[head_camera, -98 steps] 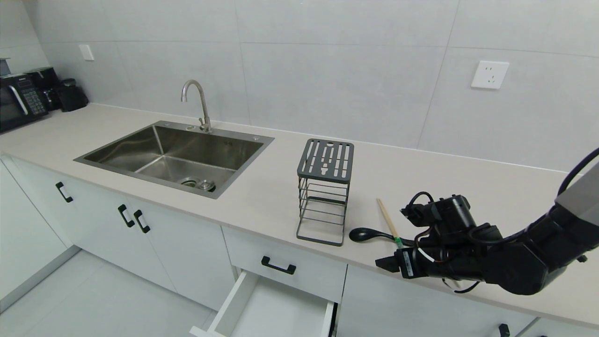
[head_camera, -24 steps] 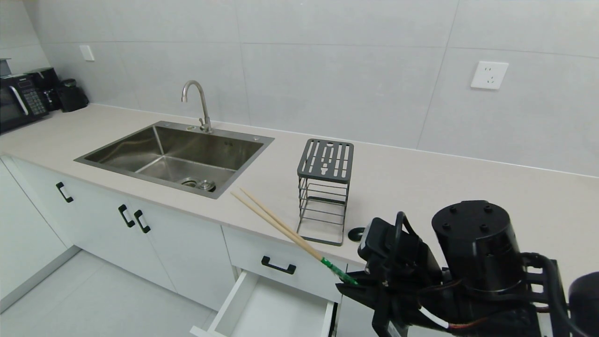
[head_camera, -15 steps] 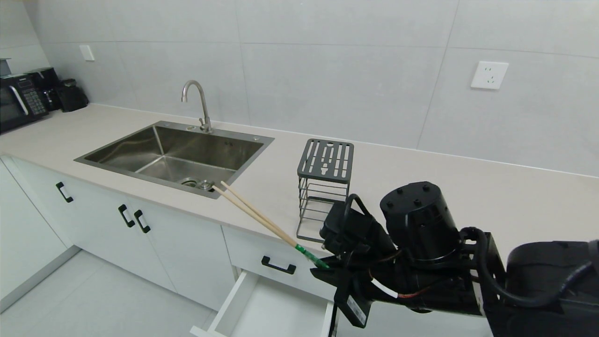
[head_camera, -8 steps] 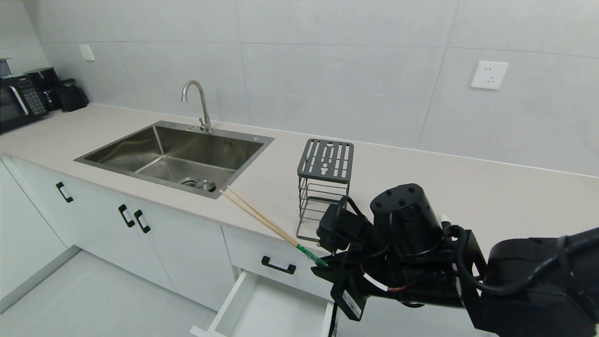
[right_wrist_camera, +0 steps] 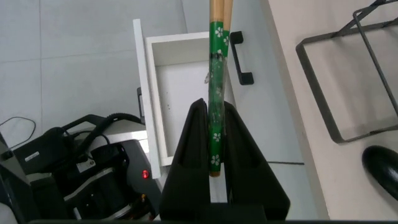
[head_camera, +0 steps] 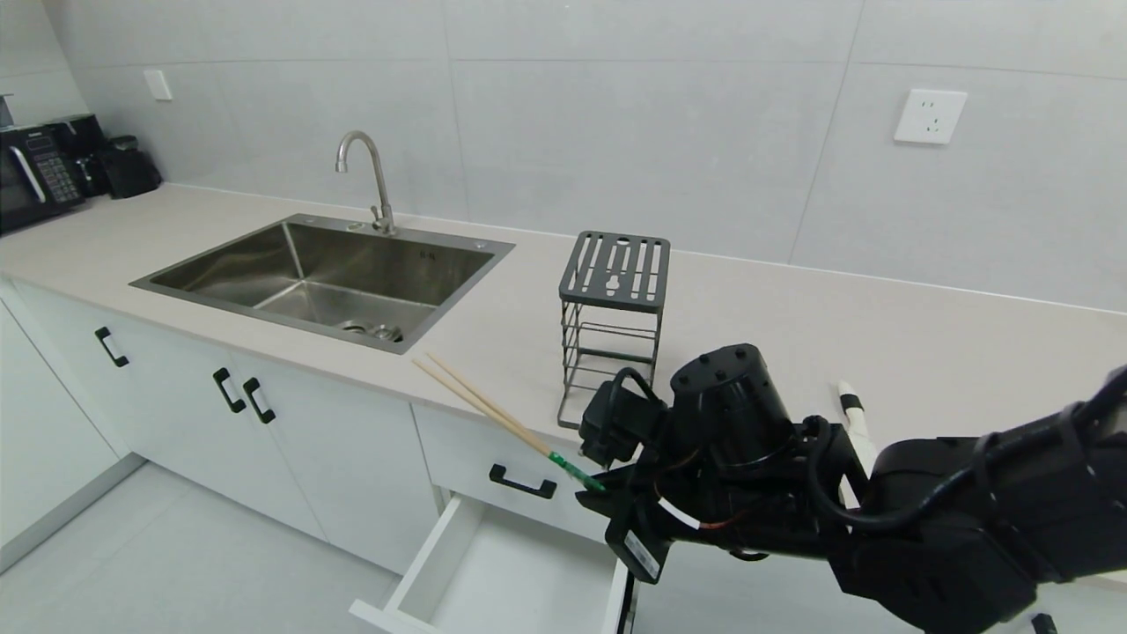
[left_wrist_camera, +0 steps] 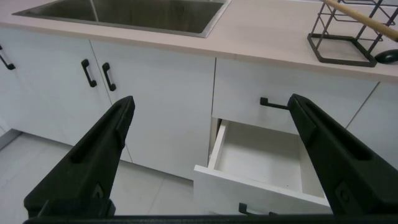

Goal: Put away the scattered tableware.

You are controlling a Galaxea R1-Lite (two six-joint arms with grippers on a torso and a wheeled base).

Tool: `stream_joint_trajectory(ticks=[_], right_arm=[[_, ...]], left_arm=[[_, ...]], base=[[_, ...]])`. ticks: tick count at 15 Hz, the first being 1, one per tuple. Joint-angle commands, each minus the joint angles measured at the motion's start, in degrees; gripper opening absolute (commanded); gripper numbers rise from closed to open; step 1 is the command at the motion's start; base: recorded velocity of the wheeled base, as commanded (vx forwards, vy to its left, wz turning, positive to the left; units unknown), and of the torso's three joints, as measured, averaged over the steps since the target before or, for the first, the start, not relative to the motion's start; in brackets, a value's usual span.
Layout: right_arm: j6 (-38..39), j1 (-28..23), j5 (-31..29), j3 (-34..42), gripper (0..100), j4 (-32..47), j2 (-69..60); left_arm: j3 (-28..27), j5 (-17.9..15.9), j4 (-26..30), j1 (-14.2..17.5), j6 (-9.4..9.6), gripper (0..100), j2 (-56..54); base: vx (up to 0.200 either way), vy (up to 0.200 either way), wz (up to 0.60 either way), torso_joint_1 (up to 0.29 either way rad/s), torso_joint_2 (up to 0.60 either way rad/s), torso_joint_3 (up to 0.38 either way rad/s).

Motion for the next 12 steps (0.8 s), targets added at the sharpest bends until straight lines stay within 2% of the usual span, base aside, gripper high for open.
stream_joint_trajectory(ticks=[1,6,12], right_arm=[[-0.1,0.0,0.0,-1.0,0,0.0,1.4],[-2.0,-0.1,0.0,-4.1,0,-0.2,4.3],[-3.3,-0.1,-0.1,-6.4,0,-0.3,7.2]], left_arm=[[0.0,0.1,0.0,0.0,-0.01,100,0.1],[0.0,0.1,0.0,0.0,-0.01,100,0.1],[0.0,0.1,0.0,0.0,-0.01,100,0.1]], base=[[0.0,0.0,0.0,-0.159,0.33,0.173],[0.0,0.0,0.0,-0.187,0.37,0.176],[0.0,0.0,0.0,-0.246,0.48,0.228]])
